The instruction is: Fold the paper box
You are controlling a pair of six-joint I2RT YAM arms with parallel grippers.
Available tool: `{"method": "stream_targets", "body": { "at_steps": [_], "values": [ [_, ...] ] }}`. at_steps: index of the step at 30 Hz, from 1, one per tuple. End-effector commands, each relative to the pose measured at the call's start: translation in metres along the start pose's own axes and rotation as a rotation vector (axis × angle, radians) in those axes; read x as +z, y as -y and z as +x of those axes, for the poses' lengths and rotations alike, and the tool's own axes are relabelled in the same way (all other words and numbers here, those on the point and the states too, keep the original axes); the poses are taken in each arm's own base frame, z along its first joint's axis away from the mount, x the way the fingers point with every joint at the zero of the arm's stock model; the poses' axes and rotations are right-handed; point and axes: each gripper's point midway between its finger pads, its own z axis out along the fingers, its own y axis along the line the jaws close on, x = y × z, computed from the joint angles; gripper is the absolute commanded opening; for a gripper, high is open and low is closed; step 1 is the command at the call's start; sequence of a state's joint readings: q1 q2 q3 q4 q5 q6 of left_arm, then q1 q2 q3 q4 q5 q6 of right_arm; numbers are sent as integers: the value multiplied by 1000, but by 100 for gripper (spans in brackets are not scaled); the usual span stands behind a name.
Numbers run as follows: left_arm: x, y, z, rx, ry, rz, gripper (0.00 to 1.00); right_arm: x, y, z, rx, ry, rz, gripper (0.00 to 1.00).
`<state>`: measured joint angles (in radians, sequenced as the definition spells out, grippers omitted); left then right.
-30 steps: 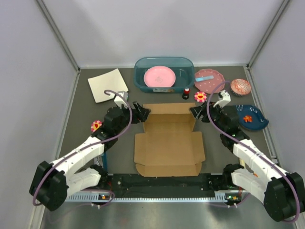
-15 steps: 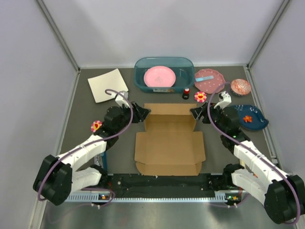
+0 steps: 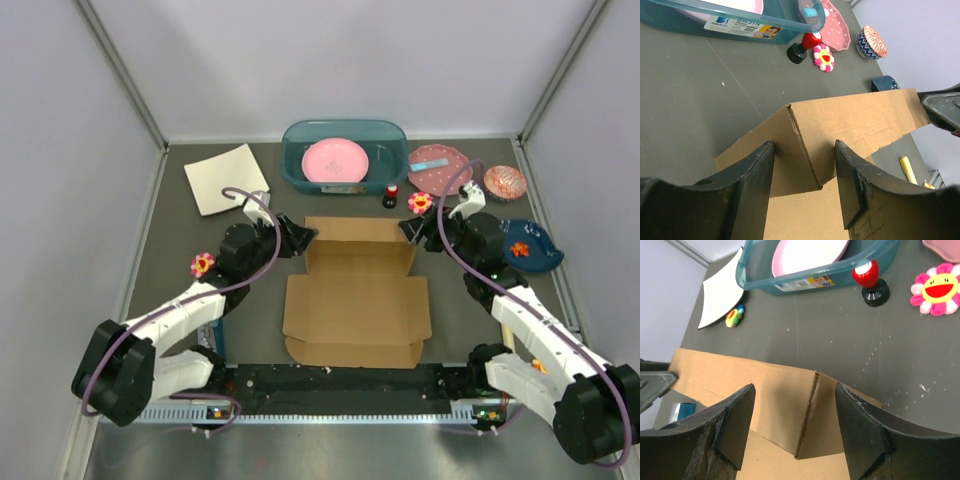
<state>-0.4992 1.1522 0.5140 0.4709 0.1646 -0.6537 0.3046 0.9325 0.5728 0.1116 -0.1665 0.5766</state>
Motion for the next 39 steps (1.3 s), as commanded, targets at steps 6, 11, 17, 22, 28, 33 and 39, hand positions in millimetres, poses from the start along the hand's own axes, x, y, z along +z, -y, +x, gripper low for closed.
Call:
{"method": "stream_targets", "body": {
  "at_steps": [6, 11, 17, 22, 28, 33, 39],
  "values": [
    [-4, -27, 44, -17, -126, -61, 52, 6, 29, 37, 8, -51, 49, 57],
    [-7, -36, 61, -44, -159, -70, 43, 4, 38, 49, 14, -65, 70, 49],
    [-15, -46, 86, -85, -194, -65, 33, -4, 48, 76, 57, -108, 76, 43],
    [-23, -57, 104, -113, -220, -85, 31, -15, 58, 99, 99, -135, 87, 43],
    [-33, -66, 120, -130, -233, -100, 30, -26, 63, 119, 151, -156, 87, 43],
    [-39, -74, 132, -146, -250, -114, 29, -30, 67, 126, 147, -169, 97, 44],
    [-32, -65, 120, -149, -231, -93, 30, -28, 47, 86, 121, -91, 64, 57]
  ]
}}
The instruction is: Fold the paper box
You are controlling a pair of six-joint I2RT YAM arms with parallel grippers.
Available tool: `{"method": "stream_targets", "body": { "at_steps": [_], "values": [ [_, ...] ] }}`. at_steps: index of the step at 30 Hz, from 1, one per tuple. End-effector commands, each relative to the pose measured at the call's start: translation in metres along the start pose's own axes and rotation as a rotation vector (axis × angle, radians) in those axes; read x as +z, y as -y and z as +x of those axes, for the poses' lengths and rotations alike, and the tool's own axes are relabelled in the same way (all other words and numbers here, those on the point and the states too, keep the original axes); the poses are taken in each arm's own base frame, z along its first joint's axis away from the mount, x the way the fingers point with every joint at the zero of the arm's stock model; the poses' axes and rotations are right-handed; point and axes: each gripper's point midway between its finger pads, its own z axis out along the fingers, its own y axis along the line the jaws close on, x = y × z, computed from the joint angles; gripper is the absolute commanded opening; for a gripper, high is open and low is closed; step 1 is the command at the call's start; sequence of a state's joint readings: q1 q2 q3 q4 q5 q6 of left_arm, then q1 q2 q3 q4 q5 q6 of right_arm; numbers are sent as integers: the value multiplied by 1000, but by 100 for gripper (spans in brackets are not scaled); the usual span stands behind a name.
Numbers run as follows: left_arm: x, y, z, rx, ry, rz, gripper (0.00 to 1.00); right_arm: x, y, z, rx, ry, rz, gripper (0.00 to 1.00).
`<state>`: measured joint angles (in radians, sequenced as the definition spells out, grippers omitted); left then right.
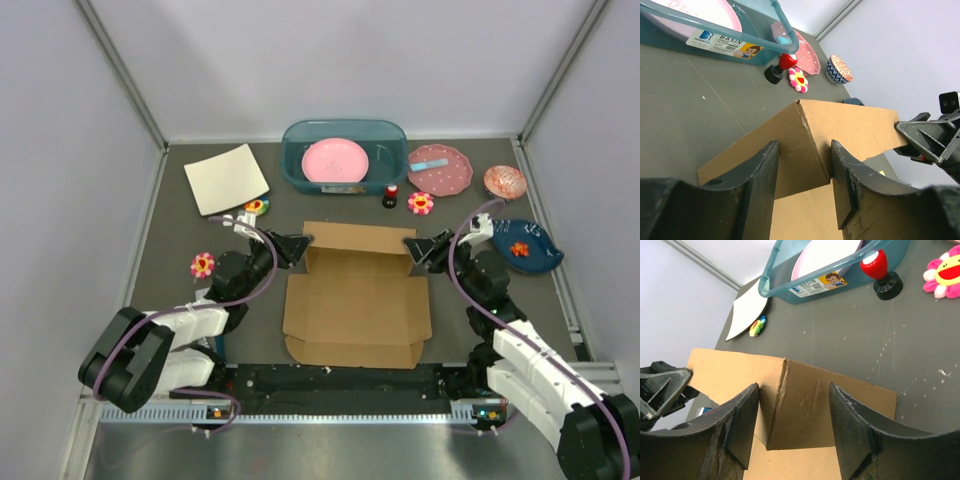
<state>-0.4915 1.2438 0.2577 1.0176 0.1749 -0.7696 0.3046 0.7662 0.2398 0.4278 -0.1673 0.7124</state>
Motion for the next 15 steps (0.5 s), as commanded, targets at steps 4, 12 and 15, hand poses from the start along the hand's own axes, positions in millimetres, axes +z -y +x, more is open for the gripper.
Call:
{"method": "stream_targets", "body": {
  "at_steps": [4, 12, 15],
  "values": [
    [-31, -53, 85, -77, -354, -221, 33, -7, 14, 11, -18, -138, 134, 63],
    [-23, -48, 76, -65, -349, -226, 40, 7, 17, 15, -35, -191, 145, 56],
    [-21, -49, 75, -60, -352, -227, 38, 6, 27, 27, -28, -207, 159, 50]
  ]
}}
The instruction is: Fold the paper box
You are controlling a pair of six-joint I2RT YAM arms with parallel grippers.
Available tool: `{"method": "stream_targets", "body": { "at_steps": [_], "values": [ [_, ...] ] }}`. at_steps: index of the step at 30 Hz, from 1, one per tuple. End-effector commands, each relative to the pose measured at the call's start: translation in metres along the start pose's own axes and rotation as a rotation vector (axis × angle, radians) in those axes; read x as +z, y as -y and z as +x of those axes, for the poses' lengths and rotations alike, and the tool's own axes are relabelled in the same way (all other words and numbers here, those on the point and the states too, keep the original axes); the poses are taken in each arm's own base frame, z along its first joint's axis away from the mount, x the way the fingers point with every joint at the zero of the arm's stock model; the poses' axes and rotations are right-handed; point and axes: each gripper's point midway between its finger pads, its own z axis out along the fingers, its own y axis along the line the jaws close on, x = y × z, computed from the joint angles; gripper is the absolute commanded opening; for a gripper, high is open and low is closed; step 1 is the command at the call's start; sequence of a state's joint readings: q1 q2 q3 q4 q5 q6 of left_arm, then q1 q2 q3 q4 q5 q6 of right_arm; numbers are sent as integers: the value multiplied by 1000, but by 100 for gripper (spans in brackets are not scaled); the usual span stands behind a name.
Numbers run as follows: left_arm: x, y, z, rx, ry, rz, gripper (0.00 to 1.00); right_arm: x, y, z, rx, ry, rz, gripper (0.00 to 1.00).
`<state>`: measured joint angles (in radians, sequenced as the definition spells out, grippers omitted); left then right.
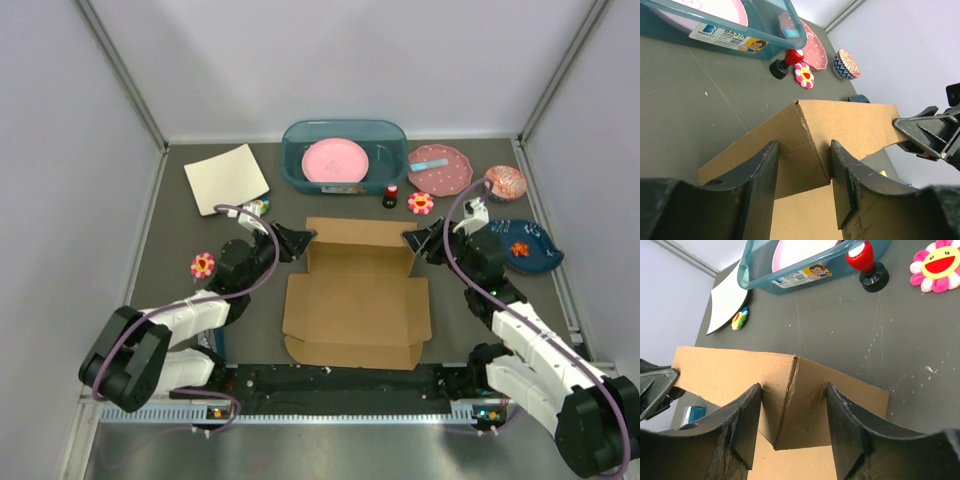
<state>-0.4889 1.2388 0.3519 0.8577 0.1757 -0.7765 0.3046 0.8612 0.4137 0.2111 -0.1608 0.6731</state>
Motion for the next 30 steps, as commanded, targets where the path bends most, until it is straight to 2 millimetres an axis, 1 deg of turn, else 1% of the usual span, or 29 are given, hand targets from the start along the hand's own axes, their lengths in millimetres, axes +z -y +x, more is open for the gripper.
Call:
{"method": "stream_targets", "body": {
  "at_steps": [1, 2, 6, 9, 11, 12, 13, 14, 15, 16, 17, 18, 19, 20, 21, 22, 23, 24, 26, 27, 29, 30],
  "values": [
    [-28, -54, 82, -39, -315, -190, 37, -1, 32, 40, -11, -112, 77, 48],
    [-29, -55, 84, -40, -319, -192, 35, -1, 34, 43, -9, -114, 79, 46],
    [-32, -60, 91, -44, -326, -197, 32, -3, 42, 53, -7, -124, 89, 43],
    [-33, -63, 95, -47, -336, -200, 31, -4, 45, 56, -12, -131, 95, 43],
    [-34, -63, 94, -45, -335, -199, 31, -5, 45, 55, -20, -129, 97, 43],
    [-32, -60, 90, -41, -324, -190, 31, -6, 44, 53, -22, -126, 96, 43],
    [-31, -58, 87, -36, -317, -189, 31, -6, 40, 47, -34, -114, 88, 44],
    [-32, -58, 86, -34, -322, -195, 31, -7, 39, 45, -34, -116, 95, 44],
    [-29, -50, 77, -18, -304, -178, 32, -7, 36, 41, -40, -112, 92, 46],
    [-27, -47, 73, -11, -297, -174, 35, -7, 28, 30, -56, -92, 82, 53],
    [-29, -50, 72, -7, -304, -202, 43, -8, 24, 23, -65, -80, 78, 59],
    [-25, -40, 57, 10, -269, -186, 55, -10, 29, 21, -72, -92, 118, 63],
    [-24, -36, 50, 19, -254, -188, 59, -11, 21, 7, -94, -68, 114, 70],
    [-24, -35, 44, 28, -237, -200, 62, -12, 16, -2, -110, -46, 107, 72],
    [-23, -27, 33, 43, -217, -187, 65, -15, 19, -1, -118, -62, 131, 73],
    [-23, -23, 28, 53, -209, -182, 68, -16, 13, -11, -134, -43, 124, 76],
    [-22, -21, 22, 61, -193, -189, 70, -17, 11, -14, -142, -36, 125, 77],
    [-22, -16, 14, 70, -186, -192, 71, -19, 6, -21, -148, -24, 120, 78],
    [-22, -11, 6, 83, -171, -187, 74, -21, 1, -27, -158, -12, 116, 79],
    [-22, -4, -3, 92, -146, -182, 75, -23, -2, -32, -160, -1, 110, 80],
    [-24, -1, -10, 97, -131, -186, 78, -26, -10, -41, -167, 14, 102, 81],
    [-24, 5, -21, 103, -94, -183, 79, -30, -19, -51, -169, 38, 82, 81]
  ]
}}
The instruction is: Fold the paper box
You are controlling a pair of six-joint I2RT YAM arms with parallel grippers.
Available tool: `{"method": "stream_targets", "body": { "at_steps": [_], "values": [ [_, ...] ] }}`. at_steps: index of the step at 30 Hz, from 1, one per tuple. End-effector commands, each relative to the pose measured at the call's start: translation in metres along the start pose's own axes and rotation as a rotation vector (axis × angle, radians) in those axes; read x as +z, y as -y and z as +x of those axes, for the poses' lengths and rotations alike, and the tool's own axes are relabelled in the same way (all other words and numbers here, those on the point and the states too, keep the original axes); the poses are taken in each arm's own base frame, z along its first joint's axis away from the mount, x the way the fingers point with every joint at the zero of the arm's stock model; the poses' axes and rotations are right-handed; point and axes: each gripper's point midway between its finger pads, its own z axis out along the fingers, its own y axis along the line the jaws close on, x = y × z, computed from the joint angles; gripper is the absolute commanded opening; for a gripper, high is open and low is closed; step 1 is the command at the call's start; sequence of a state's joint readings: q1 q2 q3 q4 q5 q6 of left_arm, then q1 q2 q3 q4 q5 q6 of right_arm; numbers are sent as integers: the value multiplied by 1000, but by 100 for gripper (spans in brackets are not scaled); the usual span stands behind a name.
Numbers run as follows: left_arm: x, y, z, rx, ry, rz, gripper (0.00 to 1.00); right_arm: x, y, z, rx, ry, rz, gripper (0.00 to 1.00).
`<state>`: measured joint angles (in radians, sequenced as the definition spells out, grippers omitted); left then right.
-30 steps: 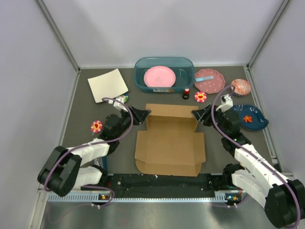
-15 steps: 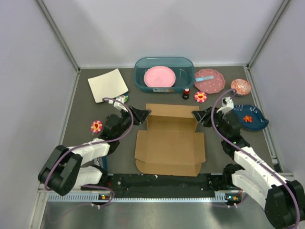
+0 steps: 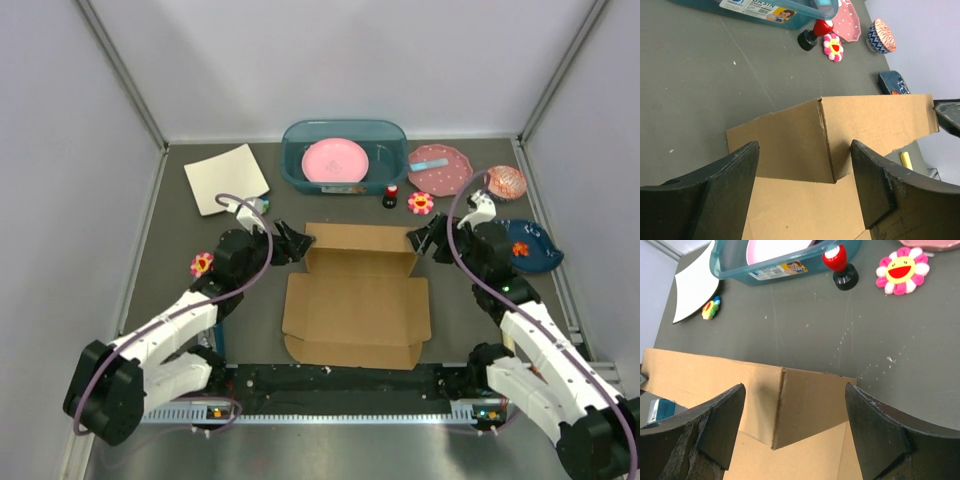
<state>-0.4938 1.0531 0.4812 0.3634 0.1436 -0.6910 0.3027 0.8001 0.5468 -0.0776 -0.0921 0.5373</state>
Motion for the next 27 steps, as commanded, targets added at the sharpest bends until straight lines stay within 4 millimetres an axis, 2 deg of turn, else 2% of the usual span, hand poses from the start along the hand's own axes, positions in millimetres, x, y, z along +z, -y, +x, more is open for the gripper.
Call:
{"method": "stream_targets", "body": {
  "at_steps": [1, 3, 5, 7, 10, 11, 12, 13, 14, 15, 16, 17, 18, 19, 22, 23, 25, 27],
  "values": [
    [-12, 4, -19, 42, 30, -53, 80, -18, -22, -42, -48, 89, -29, 82],
    [-19, 14, -37, 58, 90, -39, 84, -25, -31, -57, -58, 114, -48, 82],
    [-25, 8, -53, 74, 150, -100, 87, -29, -34, -63, -81, 118, -48, 82],
    [-32, 13, -73, 90, 216, -116, 99, -31, -35, -73, -112, 131, -29, 82],
    [-39, 22, -87, 100, 240, -113, 99, -36, -41, -82, -169, 134, -22, 81],
    [-40, 25, -86, 97, 234, -99, 99, -37, -46, -84, -202, 135, -21, 80],
    [-44, 27, -84, 96, 234, -86, 99, -43, -62, -85, -259, 144, -7, 80],
    [-46, 27, -81, 89, 226, -82, 99, -44, -68, -85, -360, 146, 12, 80],
    [-49, 26, -77, 75, 220, -82, 99, -39, -74, -80, -428, 128, 41, 80],
    [-55, 18, -66, 68, 196, -100, 99, -43, -77, -88, -493, 156, 123, 80],
    [-59, 13, -60, 55, 187, -114, 98, -45, -100, -74, -628, 131, 78, 80],
    [-62, 7, -54, 31, 181, -129, 97, -44, -107, -70, -696, 124, 92, 80],
    [-70, -2, -43, 23, 172, -146, 97, -37, -107, -69, -779, 120, 173, 80],
    [-75, -10, -33, 11, 148, -171, 96, -40, -120, -59, -902, 107, 153, 80],
    [-96, -32, -14, -16, 140, -244, 94, -33, -128, -49, -1141, 100, 216, 80],
    [-102, -37, -13, -16, 151, -263, 94, -34, -137, -41, -1210, 105, 199, 81],
    [-117, -50, -12, -6, 195, -310, 94, -28, -136, -28, -1373, 78, 220, 82],
    [-129, -55, -16, -8, 254, -314, 95, -27, -141, -19, -1441, 63, 208, 84]
  ]
}}
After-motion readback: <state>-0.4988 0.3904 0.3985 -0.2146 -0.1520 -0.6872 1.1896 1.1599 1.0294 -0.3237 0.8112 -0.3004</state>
